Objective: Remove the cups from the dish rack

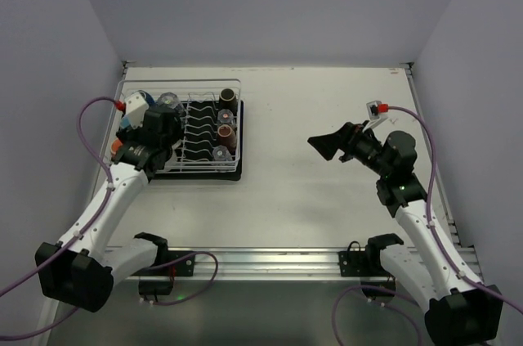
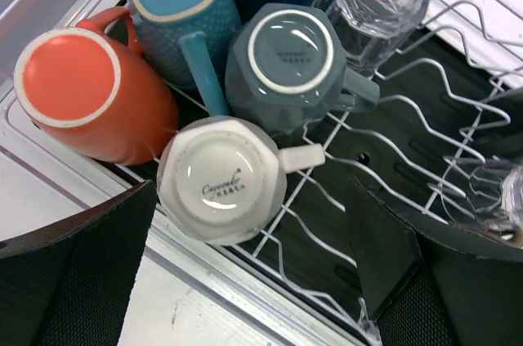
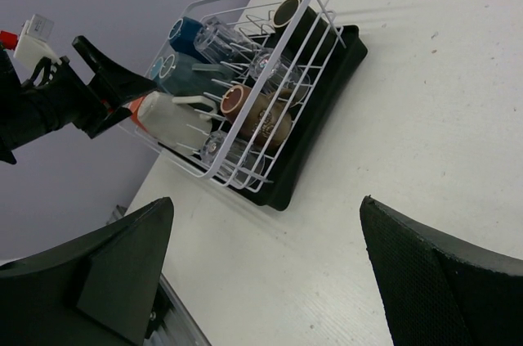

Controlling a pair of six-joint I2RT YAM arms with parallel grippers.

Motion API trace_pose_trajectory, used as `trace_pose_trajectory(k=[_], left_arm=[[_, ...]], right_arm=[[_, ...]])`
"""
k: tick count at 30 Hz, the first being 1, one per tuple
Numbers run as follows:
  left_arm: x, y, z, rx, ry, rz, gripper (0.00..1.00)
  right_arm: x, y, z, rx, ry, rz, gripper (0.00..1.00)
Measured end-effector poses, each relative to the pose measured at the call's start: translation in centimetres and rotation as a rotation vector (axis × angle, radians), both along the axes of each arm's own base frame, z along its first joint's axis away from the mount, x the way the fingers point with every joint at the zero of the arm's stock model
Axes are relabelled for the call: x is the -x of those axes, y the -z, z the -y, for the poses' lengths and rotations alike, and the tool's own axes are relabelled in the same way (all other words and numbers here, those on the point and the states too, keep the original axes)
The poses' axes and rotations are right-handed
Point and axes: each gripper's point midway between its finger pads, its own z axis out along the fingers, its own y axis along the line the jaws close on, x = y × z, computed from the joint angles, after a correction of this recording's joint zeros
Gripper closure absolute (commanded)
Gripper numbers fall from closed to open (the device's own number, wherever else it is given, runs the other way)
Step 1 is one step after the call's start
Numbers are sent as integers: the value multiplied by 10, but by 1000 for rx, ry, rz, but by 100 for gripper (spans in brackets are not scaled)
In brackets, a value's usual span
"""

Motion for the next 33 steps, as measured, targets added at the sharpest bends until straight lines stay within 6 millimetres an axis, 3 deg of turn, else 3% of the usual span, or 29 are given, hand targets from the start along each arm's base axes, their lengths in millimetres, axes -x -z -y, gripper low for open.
trace_pose_trajectory(k=[8,12,17,21,26,30,33], left_arm=[[-5,27,-30,47,-87,-16,0],[-8,43,-26,60,-73,-64,0],[-12,50,-23,73,-61,-66,0],[-13,51,-23,74,-62,-66,7],[-15,51,-25,75,-71,-40,34],[-13,49,-25,79,-69,-18,66],[-10,46,-24,84,-64,-4,83]], right_arm=[[0,3,-2,9,-10,-5,3],[1,3,-3,13,-14,-1,3],[1,3,-3,13,-14,-1,3],[1,3,-4,14,-16,-1,3],[1,6,-5,17,-21,-9,3],[0,7,-5,19,-20,-13,3],[0,7,-5,20,-21,-17,3]])
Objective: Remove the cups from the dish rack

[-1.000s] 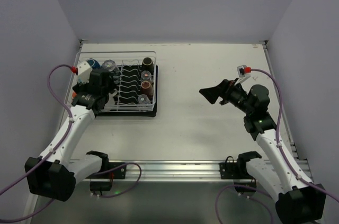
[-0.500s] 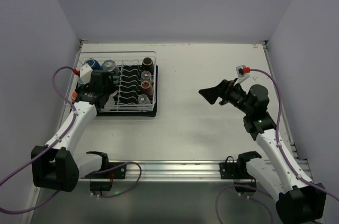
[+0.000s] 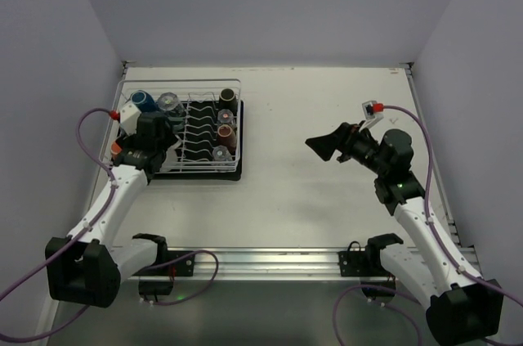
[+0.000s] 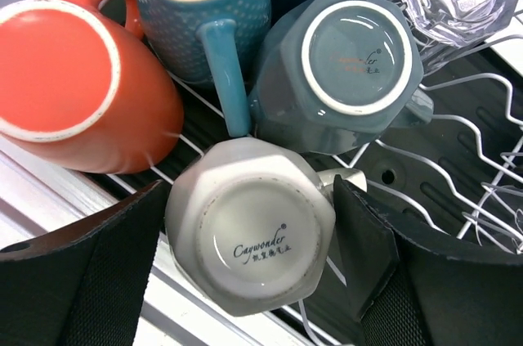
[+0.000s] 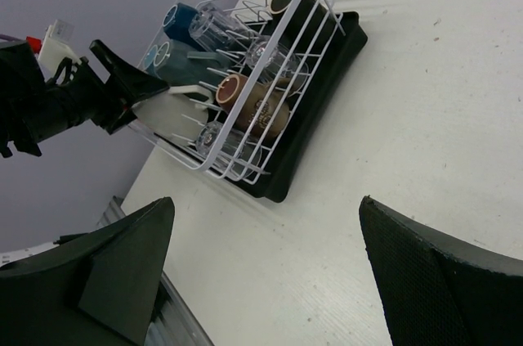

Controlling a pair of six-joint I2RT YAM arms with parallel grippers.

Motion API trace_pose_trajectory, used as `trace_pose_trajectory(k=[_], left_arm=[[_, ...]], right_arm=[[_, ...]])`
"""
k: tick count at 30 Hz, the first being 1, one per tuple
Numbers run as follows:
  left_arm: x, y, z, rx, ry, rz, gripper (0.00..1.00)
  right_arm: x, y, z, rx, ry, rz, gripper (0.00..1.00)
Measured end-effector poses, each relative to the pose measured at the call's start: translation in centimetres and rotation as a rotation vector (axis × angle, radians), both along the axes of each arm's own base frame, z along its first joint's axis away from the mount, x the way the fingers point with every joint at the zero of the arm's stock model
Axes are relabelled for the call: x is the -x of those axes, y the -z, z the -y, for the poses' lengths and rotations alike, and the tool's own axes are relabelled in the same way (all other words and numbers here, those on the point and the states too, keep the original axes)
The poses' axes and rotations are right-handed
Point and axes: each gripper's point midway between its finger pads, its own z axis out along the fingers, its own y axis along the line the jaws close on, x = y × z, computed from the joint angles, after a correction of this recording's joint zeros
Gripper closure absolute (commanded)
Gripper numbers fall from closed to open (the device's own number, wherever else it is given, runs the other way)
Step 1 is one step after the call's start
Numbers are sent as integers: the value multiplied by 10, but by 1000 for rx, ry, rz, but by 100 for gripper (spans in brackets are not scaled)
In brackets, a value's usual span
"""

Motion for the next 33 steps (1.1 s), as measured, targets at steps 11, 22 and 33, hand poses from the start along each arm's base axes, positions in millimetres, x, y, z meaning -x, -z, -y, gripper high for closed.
trace_pose_trajectory(k=[11,22,33], left_arm=[[4,-66,-4,-25,38,184,99],[9,-30,6,-13,108,44,18],[13,-21,17,-29,228,-28,0]], right_arm=[[6,7,-11,10,-42,-32,3],[12,7,-25,23,-69,-45,3],[14,7,-28,32,-81,-36,2]])
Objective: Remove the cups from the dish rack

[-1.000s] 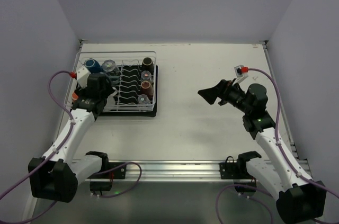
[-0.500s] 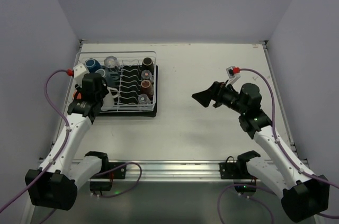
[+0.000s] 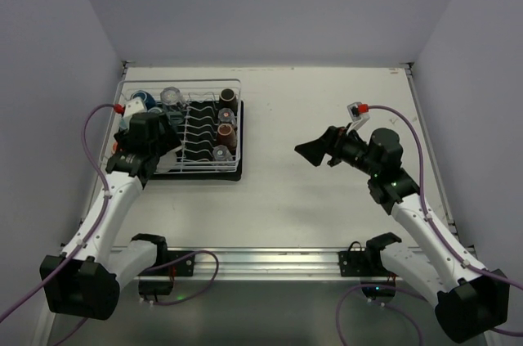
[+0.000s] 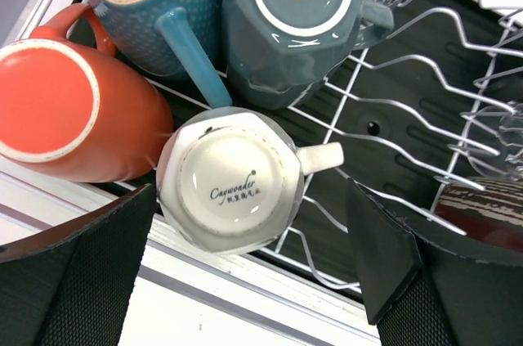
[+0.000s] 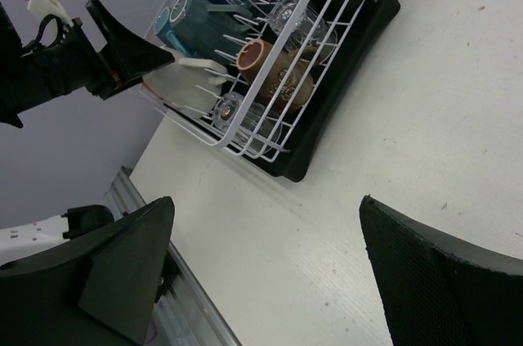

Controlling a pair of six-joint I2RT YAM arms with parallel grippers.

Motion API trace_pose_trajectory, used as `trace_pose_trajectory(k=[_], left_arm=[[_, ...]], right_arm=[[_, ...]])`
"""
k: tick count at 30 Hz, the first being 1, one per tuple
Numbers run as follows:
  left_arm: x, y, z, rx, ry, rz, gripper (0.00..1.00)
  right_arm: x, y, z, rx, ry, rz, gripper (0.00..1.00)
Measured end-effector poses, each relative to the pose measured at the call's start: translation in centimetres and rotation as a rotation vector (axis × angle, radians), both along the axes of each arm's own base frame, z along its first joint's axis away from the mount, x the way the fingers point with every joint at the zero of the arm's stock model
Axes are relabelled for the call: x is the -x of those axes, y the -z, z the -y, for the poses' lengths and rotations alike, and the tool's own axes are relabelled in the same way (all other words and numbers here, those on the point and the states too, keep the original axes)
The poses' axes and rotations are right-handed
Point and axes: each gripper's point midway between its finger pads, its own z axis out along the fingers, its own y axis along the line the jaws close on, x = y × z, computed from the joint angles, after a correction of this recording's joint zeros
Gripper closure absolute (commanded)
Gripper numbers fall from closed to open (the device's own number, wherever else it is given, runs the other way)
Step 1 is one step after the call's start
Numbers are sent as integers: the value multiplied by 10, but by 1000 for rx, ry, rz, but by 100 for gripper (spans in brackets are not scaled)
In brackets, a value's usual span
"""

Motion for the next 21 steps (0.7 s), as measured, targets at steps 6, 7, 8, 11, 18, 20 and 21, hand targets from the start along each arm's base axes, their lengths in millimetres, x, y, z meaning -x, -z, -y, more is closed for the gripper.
trace_pose_trajectory(k=[6,7,8,11,18,20,21], left_arm=[[-6,12,0,-65,64,-85,0],[-6,13,0,-74,77,-96,0],[-5,15,0,-82,86,-105,0],[-3,15,-1,-105,111,-120,0],[-3,22,1,-127,161,-155,0],[-4,27,1,-132,172,-175,0],[-4,29,2,-132,179,-183,0]], right_arm=[[-1,0,0,4,4,4,2],[-1,0,1,6,5,6,2],[-1,0,1,7,8,7,2],[-4,1,3,14,21,12,2],[-5,2,4,23,32,18,2],[-7,2,6,26,43,20,2],[-7,2,6,27,45,20,2]])
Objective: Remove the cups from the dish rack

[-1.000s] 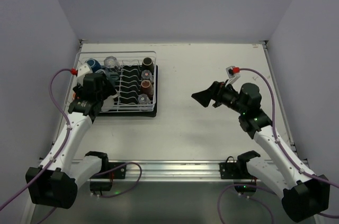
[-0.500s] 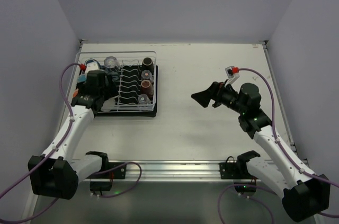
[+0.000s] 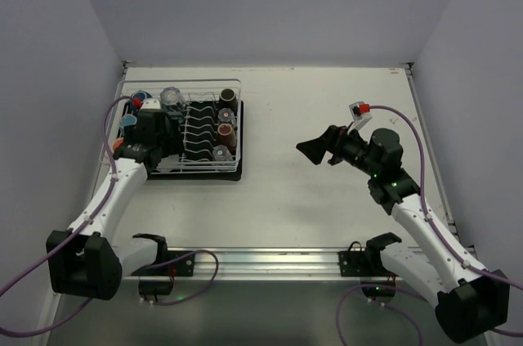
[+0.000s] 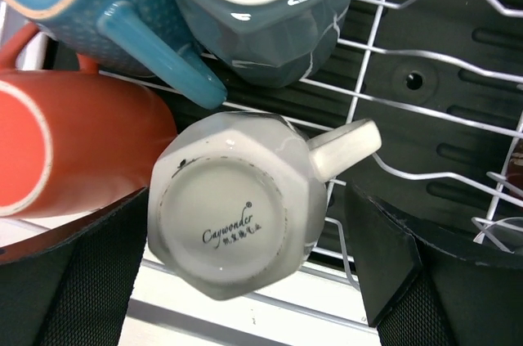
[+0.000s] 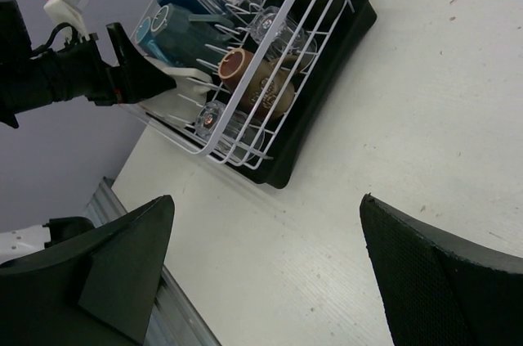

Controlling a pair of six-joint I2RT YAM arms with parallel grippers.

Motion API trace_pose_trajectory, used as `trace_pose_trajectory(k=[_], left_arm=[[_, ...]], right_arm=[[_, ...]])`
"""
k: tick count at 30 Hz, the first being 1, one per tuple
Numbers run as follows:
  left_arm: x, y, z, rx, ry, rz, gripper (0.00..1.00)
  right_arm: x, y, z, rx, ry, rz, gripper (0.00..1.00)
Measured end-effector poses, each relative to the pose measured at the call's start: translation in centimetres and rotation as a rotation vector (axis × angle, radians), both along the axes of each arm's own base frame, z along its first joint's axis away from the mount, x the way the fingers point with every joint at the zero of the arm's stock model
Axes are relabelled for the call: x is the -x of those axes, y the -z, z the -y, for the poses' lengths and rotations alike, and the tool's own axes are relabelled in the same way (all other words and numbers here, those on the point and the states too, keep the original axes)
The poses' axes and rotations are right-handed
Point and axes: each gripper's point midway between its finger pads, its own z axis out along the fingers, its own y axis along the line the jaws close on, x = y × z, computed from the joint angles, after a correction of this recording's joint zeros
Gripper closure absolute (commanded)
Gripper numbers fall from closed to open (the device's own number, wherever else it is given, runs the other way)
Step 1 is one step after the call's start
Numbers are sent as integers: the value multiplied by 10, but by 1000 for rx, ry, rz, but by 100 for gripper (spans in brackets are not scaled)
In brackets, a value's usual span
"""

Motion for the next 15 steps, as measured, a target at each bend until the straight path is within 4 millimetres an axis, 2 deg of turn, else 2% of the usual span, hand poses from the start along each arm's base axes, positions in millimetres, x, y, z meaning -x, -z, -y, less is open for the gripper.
trace_pose_trajectory(k=[11,13,14,15], left_arm=[[-6,23,2,-12,23,-69,2],[-7,28,2,-17,24,-82,14],[-7,29,1,-18,25,-84,32],[-7,29,1,-14,23,-79,41]], right_arm=[[-1,1,0,2,3,-3,2],[-1,2,0,3,2,-6,2],[-1,3,0,5,3,-8,2],[-2,4,-1,6,3,-10,2]])
